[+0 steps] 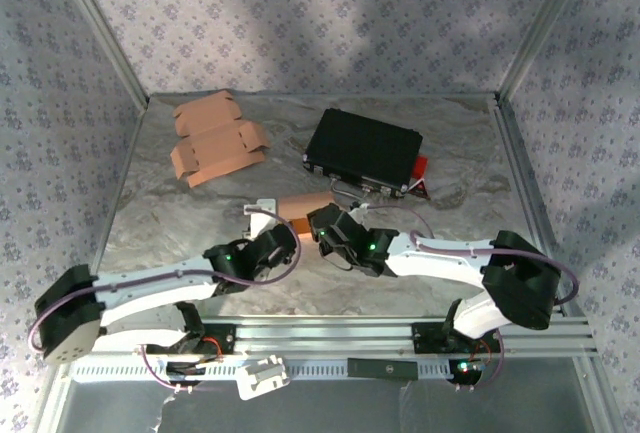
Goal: Fold the paper box
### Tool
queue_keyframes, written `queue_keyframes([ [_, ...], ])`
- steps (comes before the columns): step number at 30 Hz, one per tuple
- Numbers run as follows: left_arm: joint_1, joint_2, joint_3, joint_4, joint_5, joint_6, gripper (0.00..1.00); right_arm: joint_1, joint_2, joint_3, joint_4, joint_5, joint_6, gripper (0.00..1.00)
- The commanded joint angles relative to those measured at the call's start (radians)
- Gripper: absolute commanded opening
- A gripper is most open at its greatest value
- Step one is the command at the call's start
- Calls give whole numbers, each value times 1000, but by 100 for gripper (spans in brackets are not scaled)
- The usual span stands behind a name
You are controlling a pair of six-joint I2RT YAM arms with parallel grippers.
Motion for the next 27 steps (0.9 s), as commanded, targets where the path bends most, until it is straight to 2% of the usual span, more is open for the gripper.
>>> queue_keyframes([
  [1,-35,-96,77,-185,-13,-57,47,-5,-14,-27,-7,-15,-6,0],
  [3,-39,-139,107,-239,27,-66,47,-8,-14,-36,-2,-22,-4,0],
  [6,-35,-167,155,-319,43,-91,54,-10,-9,-37,-5,-33,-9,0],
  [8,-5,-161,183,-347,85,-84,54,-9,0,-38,-9,-39,-13,0],
  [10,61,-144,194,-344,167,-70,54,-10,10,-42,-12,-51,-14,0],
  [14,217,-124,148,-270,393,-58,53,-10,26,-62,10,-74,-21,0],
  [17,297,-105,106,-203,511,-56,52,-11,26,-75,9,-76,-29,0],
  [27,418,30,49,-63,678,-25,45,-16,62,-125,16,-98,-25,1],
])
